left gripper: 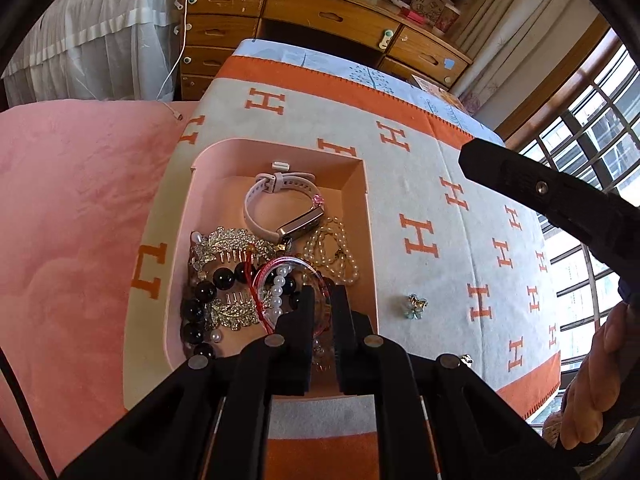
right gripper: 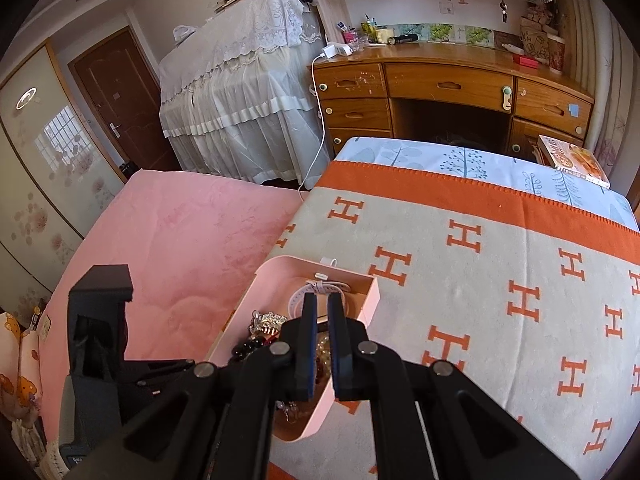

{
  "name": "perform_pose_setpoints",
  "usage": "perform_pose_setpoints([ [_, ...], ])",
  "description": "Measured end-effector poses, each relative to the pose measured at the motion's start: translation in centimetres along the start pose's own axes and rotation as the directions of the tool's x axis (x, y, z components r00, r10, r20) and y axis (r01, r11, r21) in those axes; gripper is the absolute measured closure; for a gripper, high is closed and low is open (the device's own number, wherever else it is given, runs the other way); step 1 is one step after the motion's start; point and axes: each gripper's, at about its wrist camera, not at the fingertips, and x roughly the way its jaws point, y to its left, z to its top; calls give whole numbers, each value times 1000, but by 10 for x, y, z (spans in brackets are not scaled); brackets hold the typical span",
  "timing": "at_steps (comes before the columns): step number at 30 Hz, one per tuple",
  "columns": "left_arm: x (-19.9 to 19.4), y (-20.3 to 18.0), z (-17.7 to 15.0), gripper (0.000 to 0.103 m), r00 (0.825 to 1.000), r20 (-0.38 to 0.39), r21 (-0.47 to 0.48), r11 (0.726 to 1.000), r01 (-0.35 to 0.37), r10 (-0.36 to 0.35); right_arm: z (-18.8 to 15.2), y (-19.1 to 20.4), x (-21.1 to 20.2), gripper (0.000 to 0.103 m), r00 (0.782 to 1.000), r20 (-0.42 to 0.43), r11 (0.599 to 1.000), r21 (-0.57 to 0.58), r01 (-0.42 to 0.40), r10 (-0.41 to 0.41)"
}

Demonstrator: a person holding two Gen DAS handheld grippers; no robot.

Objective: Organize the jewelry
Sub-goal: 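Carry both bracelets into the pink box and open both tools, then move the right tool to the gold round pendant while the left tool reaches a silver ring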

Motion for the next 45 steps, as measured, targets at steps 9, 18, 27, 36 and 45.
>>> perform_pose_setpoints([
  [9, -4, -21, -10, 93, 999, 11, 54, 998, -32, 32, -31, -30, -12, 97, 999, -24, 999, -16, 41, -42],
  [18, -15, -56, -24, 82, 999, 32, 127, 991, -44, 40, -72, -65, -31, 97, 996, -78, 999, -18, 34, -35],
  [27, -18, -96, -54, 55, 998, 50, 192, 980, -42, 33, -122, -86, -43, 76, 994, -109, 997, -69, 18, -25],
  [36, 6, -113, -96, 55, 999, 28, 207, 978, -23, 17, -169, -96, -25, 76, 985, -167, 975, -220, -2, -36],
  [45, 23, -93, -121, 55, 999, -31, 104, 995, 11, -8, -181, -86, -14, 76, 992, -122, 928, -371, -13, -35],
])
